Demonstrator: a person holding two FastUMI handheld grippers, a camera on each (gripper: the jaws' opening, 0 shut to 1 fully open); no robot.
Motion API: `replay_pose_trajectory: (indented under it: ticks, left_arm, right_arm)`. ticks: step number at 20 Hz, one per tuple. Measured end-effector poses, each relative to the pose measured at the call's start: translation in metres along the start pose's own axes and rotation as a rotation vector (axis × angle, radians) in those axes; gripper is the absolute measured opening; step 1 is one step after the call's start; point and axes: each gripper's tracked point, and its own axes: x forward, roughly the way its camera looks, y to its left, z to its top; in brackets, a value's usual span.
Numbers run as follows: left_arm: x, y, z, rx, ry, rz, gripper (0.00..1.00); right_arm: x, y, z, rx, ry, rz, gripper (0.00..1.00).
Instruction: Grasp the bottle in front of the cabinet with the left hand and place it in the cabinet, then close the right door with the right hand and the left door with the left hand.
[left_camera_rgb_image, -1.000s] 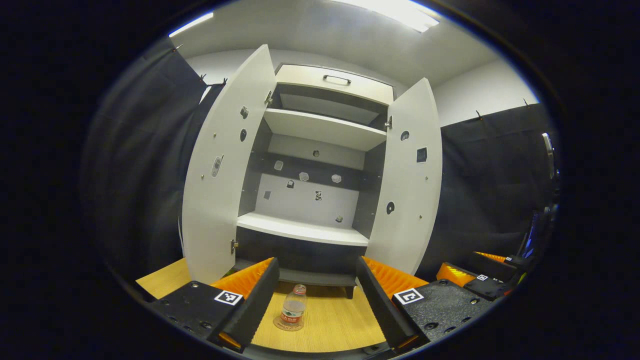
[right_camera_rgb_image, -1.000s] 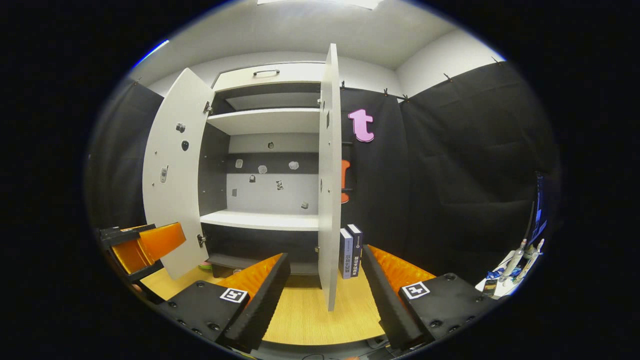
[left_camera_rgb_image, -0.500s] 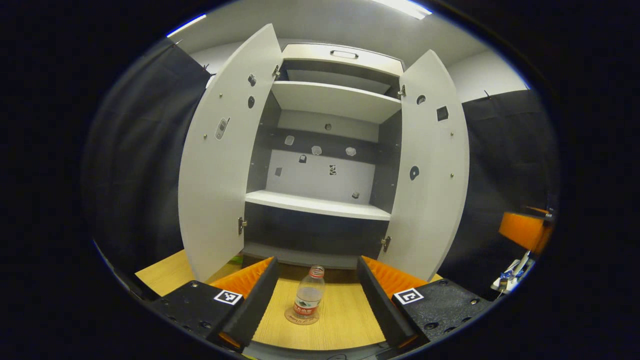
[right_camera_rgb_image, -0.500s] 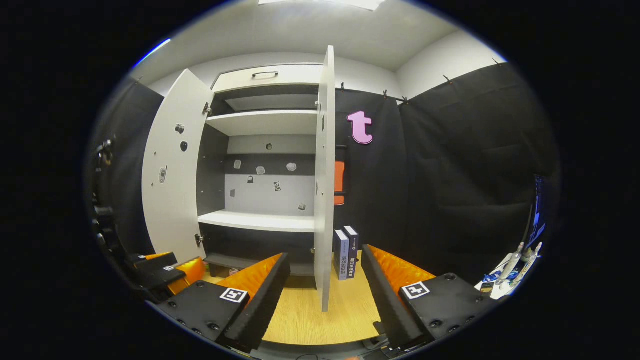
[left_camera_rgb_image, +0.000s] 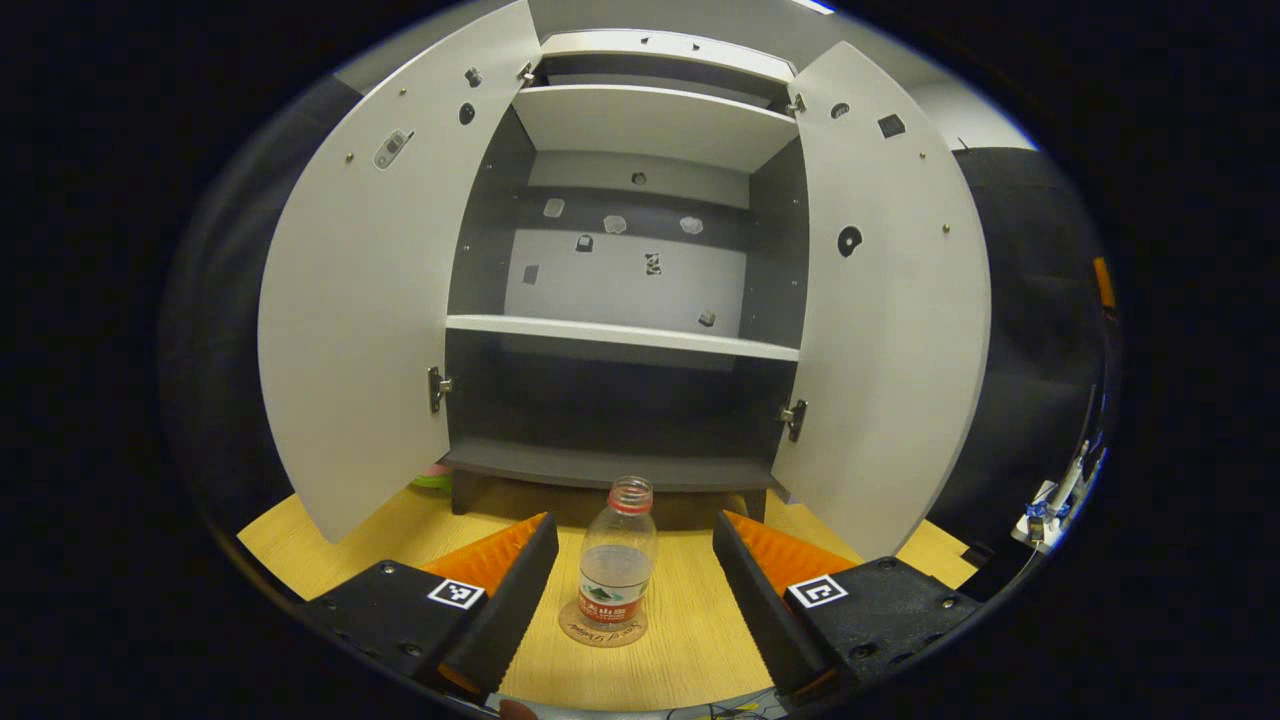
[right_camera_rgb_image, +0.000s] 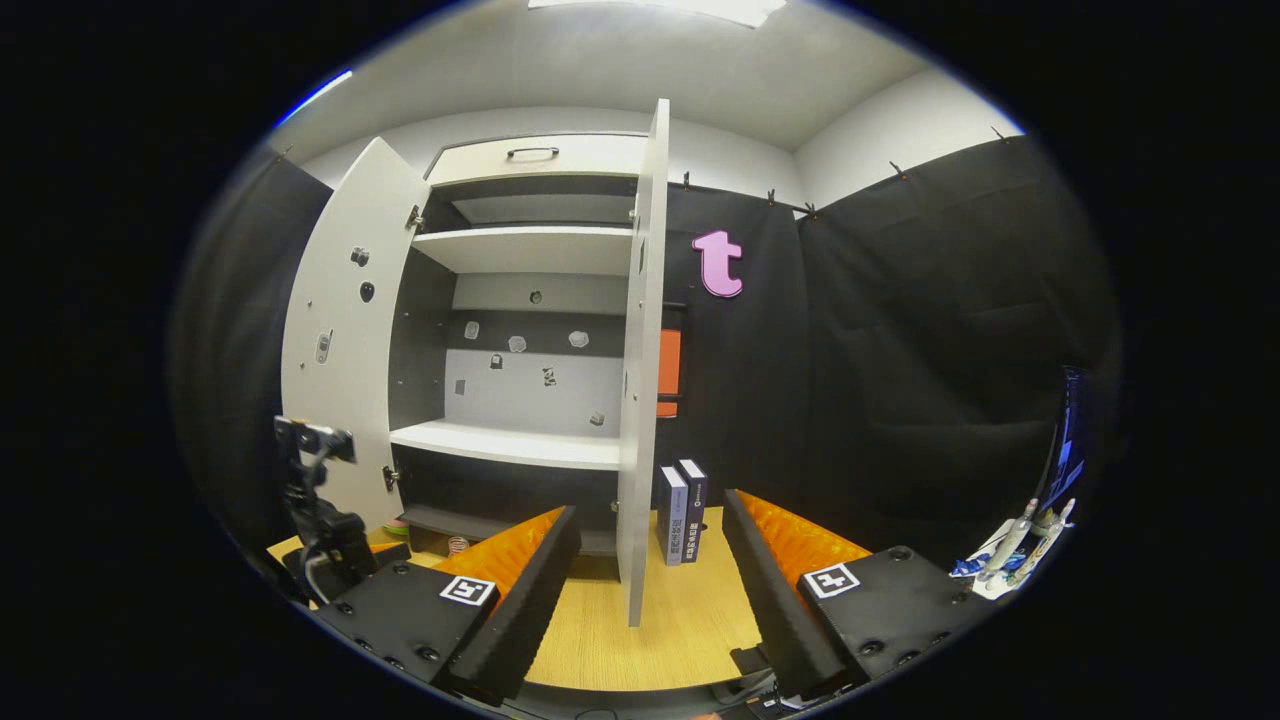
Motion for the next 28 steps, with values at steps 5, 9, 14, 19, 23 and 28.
replay_pose_trajectory:
  ticks: [5,9,14,19,23,28]
  left_arm:
    - [0.031,0.005,-0.052,-0.012,0.114,0.009,0.95]
    - [0.047,0.007,-0.073,-0.031,0.162,0.005,0.95]
    - [0.068,0.017,-0.103,-0.013,0.228,0.034,0.96]
    - [0.077,0.015,-0.118,-0.038,0.272,0.033,0.91]
    - [0.076,0.009,-0.109,-0.038,0.273,0.008,0.78]
    - [0.068,-0.001,-0.068,-0.063,0.245,-0.017,0.76]
  right_arm:
    - [0.001,-0.007,-0.001,-0.011,0.011,-0.017,0.96]
    - [0.006,-0.007,-0.005,-0.006,0.029,-0.026,0.96]
    - [0.008,-0.012,-0.011,-0.029,0.047,-0.045,0.89]
    - [0.013,-0.018,-0.018,-0.040,0.066,-0.066,0.89]
    - [0.022,-0.020,-0.017,-0.037,0.068,-0.067,0.96]
    - [0.031,-0.029,-0.015,-0.038,0.056,-0.066,0.96]
